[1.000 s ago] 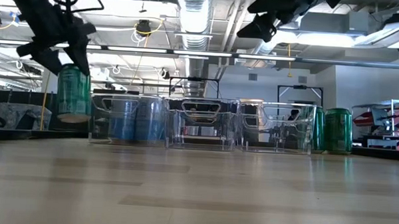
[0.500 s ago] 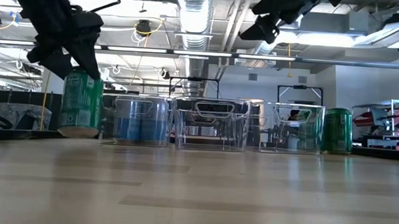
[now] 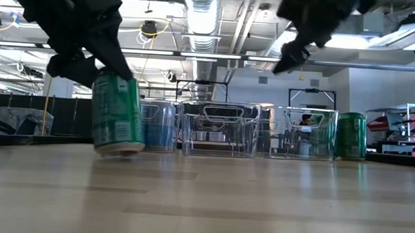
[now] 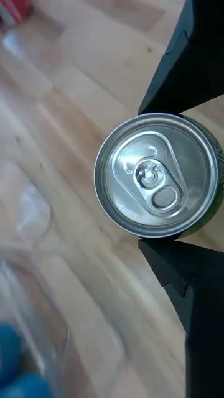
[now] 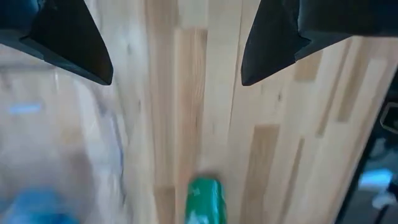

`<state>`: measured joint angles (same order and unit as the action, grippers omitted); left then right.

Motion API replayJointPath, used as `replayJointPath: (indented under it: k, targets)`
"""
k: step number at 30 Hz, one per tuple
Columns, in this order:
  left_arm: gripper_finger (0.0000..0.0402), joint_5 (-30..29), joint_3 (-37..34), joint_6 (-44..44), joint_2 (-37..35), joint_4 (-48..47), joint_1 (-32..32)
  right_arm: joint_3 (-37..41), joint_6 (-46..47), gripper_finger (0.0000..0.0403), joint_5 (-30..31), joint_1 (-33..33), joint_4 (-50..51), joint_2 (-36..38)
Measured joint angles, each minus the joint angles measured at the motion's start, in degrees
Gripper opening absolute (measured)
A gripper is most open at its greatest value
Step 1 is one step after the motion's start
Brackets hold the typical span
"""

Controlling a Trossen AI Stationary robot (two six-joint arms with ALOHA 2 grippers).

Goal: Sort soda cans
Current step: Put the green soda can into the middle transparent bin

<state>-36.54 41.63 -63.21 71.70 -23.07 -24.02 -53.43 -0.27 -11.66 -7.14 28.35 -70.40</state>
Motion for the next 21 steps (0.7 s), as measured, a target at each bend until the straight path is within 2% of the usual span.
replayJointPath:
  k: [4, 10, 16, 21]
  targets:
    - [0.0295, -2.3, 0.0, 0.7, 2.7, 4.4, -1.8, 4.8, 1.1, 0.0361, 0.1, 0.1, -1.9, 1.1]
    - [0.0295, -2.3, 1.2, 7.6, 6.3, 10.8, -2.1, 8.4, 2.0, 0.0354, 0.0, 4.8, -13.5, 0.9]
    - [0.0295, -2.5, 11.4, 20.2, 13.0, 9.5, -2.1, 8.7, 2.2, 0.0353, 0.0, 11.1, -20.3, 0.8]
    - [0.0303, -2.5, 22.4, 31.3, 20.3, 2.8, -2.1, 8.7, 1.9, 0.0353, 0.4, 14.1, -22.3, 0.2]
